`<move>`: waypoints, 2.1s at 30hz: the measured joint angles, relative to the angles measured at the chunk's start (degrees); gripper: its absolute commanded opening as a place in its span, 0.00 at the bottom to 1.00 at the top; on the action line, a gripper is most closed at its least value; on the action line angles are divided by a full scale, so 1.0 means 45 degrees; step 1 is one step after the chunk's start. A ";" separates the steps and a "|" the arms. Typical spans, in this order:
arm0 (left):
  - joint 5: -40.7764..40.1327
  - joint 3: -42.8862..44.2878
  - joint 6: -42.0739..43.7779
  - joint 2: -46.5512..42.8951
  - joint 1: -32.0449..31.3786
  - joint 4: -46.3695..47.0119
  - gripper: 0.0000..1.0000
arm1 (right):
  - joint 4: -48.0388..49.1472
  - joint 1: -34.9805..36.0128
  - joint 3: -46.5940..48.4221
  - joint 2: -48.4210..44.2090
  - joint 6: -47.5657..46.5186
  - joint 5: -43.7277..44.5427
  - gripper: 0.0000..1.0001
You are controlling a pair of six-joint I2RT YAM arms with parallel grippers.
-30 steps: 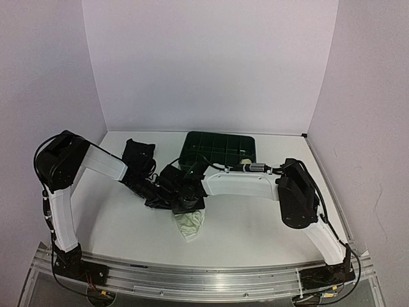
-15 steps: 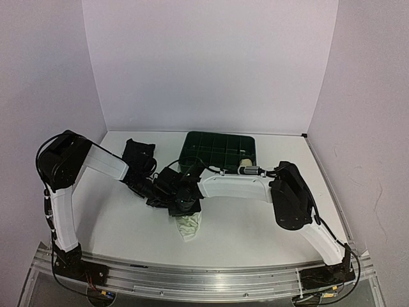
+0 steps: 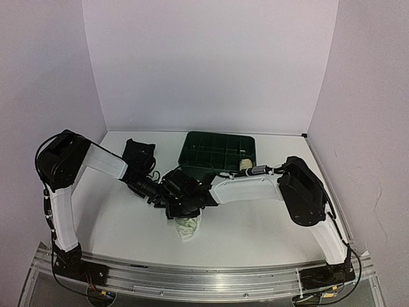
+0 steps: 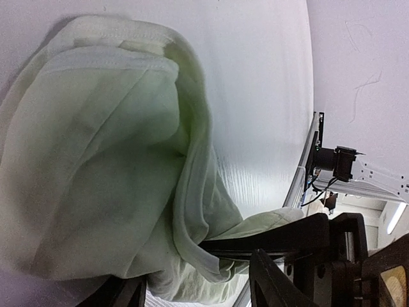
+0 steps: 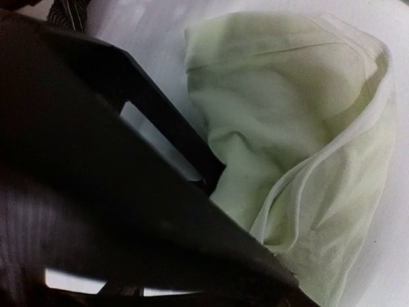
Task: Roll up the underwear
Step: Fold the underwear at the center of the board.
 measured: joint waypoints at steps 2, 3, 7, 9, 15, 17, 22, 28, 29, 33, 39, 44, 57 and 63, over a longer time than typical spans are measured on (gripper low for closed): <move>0.0144 -0.0011 -0.0146 -0.0020 0.0051 -0.0017 0.63 | 0.0353 -0.0017 -0.0094 -0.0027 0.0000 -0.0058 0.64; 0.0168 -0.0017 -0.0197 -0.0045 0.0088 -0.0029 0.63 | 0.0510 -0.0028 -0.0128 -0.0028 -0.0041 -0.0075 0.65; 0.0075 -0.0023 -0.0313 -0.0103 0.0107 -0.0083 0.56 | 0.0988 -0.0050 -0.0347 -0.0075 -0.0159 -0.0082 0.67; -0.0083 -0.0027 -0.0322 -0.0106 0.0041 -0.0085 0.52 | 0.1236 -0.0054 -0.0514 -0.0130 -0.0241 -0.0101 0.67; -0.0286 0.0080 -0.0303 0.0170 -0.0250 0.0128 0.37 | 0.1917 -0.0039 -0.1126 -0.0375 -0.0417 -0.0150 0.67; -0.0241 0.0208 -0.0250 0.0323 -0.0254 0.0118 0.30 | 0.2065 -0.0070 -0.1271 -0.0436 -0.0333 -0.0220 0.67; -0.0292 0.0616 -0.0149 0.0914 -0.0348 0.0278 0.11 | 0.2554 -0.0087 -0.1519 -0.0517 -0.0344 -0.0307 0.66; -0.0655 0.0766 -0.0070 0.1050 -0.0426 0.0240 0.00 | 0.2678 -0.0075 -0.1551 -0.0527 -0.0682 -0.0379 0.64; -0.0677 0.0774 -0.0062 0.1050 -0.0429 0.0214 0.00 | 0.2700 -0.0067 -0.1583 -0.0543 -0.0796 -0.0358 0.64; -0.0688 0.0793 -0.0059 0.1050 -0.0422 0.0148 0.00 | 0.2479 -0.0046 -0.1688 -0.0822 -0.1561 -0.0079 0.64; -0.0687 0.0807 -0.0065 0.1050 -0.0413 0.0115 0.00 | 0.1297 -0.0038 -0.1688 -0.2223 -0.2127 0.0719 0.90; -0.0691 0.0827 -0.0080 0.1050 -0.0410 0.0104 0.00 | 0.0094 -0.0038 -0.2185 -0.3904 -0.0175 0.1306 0.93; -0.0685 0.0827 -0.0116 0.1050 -0.0410 0.0111 0.00 | -0.1807 -0.0033 -0.2369 -0.2593 0.2954 0.0128 0.76; -0.0682 0.0827 -0.0118 0.1050 -0.0410 0.0110 0.00 | -0.1975 -0.0033 -0.1871 -0.1975 0.2912 -0.0520 0.26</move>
